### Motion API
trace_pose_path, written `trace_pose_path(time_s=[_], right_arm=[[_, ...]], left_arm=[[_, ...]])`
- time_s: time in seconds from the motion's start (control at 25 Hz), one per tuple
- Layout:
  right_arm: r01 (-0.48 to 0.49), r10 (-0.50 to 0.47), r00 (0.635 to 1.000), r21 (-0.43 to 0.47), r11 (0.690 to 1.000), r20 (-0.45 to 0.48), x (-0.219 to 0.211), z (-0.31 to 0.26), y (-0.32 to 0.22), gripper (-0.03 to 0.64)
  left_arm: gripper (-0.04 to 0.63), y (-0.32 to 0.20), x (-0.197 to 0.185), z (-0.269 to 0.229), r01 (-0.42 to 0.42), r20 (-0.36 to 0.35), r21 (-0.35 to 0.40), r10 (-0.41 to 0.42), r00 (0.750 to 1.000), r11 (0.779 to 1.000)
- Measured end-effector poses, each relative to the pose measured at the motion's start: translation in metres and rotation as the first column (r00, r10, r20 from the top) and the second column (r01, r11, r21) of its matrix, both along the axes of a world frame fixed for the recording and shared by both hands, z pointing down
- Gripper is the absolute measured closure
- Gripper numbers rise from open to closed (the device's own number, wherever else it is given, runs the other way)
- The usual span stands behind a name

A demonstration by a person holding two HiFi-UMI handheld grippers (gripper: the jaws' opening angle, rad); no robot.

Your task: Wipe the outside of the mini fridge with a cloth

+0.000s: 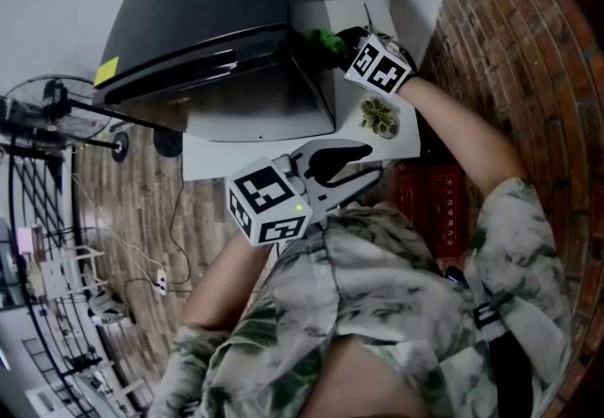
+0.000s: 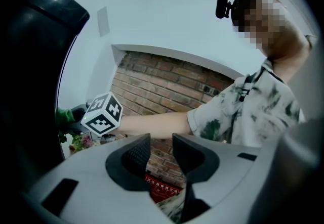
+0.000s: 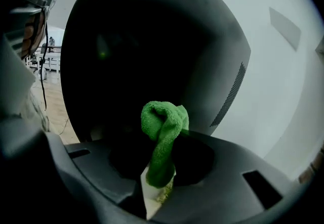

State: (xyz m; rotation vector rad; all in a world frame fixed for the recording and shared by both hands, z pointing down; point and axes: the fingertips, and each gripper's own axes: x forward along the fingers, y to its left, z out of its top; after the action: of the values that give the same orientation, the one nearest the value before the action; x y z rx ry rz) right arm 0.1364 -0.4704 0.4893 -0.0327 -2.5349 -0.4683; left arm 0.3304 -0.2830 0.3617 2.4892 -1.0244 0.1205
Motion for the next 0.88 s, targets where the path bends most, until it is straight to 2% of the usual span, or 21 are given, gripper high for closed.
trace_pose_path(time_s=[0.4, 0.64, 0.88], right_arm=[[-0.027, 0.024, 0.999, -0.074, 0.997, -0.044, 0.002, 0.051, 0.004, 0.505], [-0.051, 0.035, 0.994, -0.147, 0.988, -0.106, 0.007, 0.098, 0.012, 0.505], [-0.079, 0.064, 0.994, -0.178, 0.981, -0.092, 0.018, 0.097, 0.009, 0.505]], left_arm=[[0.459, -0.004, 0.002, -0.001, -0.009, 0.003, 0.005, 0.009, 1.0, 1.0], [0.459, -0.006, 0.003, 0.0, -0.009, 0.014, 0.002, 0.009, 1.0, 1.0], [0.459, -0.003, 0.002, 0.003, -0.002, -0.007, -0.007, 0.002, 1.0, 1.0]])
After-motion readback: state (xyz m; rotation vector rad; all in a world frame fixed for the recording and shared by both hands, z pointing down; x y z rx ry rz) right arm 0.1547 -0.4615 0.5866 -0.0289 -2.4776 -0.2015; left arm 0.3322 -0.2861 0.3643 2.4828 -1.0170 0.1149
